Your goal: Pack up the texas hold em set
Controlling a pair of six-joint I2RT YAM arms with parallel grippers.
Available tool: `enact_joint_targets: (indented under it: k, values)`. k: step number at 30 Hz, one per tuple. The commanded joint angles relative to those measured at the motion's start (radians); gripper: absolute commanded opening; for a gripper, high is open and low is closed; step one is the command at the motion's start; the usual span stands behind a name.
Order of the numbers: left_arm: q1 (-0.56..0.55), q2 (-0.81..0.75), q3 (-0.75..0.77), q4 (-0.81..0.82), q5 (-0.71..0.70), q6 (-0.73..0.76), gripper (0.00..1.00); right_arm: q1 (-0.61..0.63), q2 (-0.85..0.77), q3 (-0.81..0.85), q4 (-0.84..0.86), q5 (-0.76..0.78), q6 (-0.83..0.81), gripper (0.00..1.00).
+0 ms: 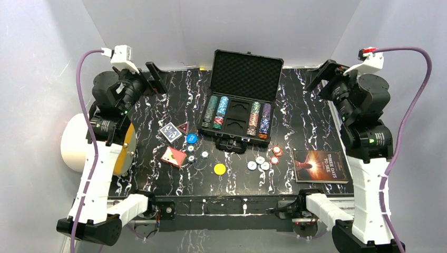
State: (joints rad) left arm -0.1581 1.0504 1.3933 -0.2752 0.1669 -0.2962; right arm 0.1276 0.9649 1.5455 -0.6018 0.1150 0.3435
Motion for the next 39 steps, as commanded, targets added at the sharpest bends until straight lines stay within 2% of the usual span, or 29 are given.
enact_joint_targets:
  k: [1,6,13,19,21,24,29,35,37,39]
  values:
    - [0.006,-0.027,-0.034,0.066,0.118,-0.034,0.98,-0.016,-0.04,-0.028,0.057,-0.05,-0.02,0.95]
    - [0.004,-0.045,-0.1,0.111,0.203,-0.076,0.98,-0.012,-0.053,-0.079,0.057,-0.119,-0.035,0.98]
    - [0.0,-0.077,-0.224,0.162,0.283,-0.159,0.98,0.011,-0.023,-0.222,0.053,-0.379,-0.034,0.98]
    - [-0.003,-0.084,-0.341,0.232,0.314,-0.293,0.98,0.093,0.024,-0.409,0.172,-0.532,0.1,0.92]
    - [-0.003,-0.077,-0.355,0.228,0.307,-0.319,0.98,0.199,0.051,-0.448,0.198,-0.489,0.122,0.91]
    - [-0.003,-0.058,-0.324,0.173,0.265,-0.323,0.98,0.39,0.105,-0.469,0.196,-0.323,0.122,0.92]
    - [-0.003,-0.041,-0.182,-0.011,0.04,-0.314,0.99,0.631,0.235,-0.458,0.192,-0.15,0.114,0.92]
    - [-0.002,-0.012,0.039,-0.17,-0.106,-0.342,0.98,0.895,0.485,-0.317,0.228,0.024,0.064,0.98]
    - [-0.001,0.026,0.204,-0.277,-0.192,-0.384,0.99,0.983,0.592,-0.223,0.216,0.088,0.024,0.98]
    - [-0.003,0.052,0.335,-0.326,-0.209,-0.369,0.98,1.03,0.708,-0.113,0.185,0.121,-0.01,0.98]
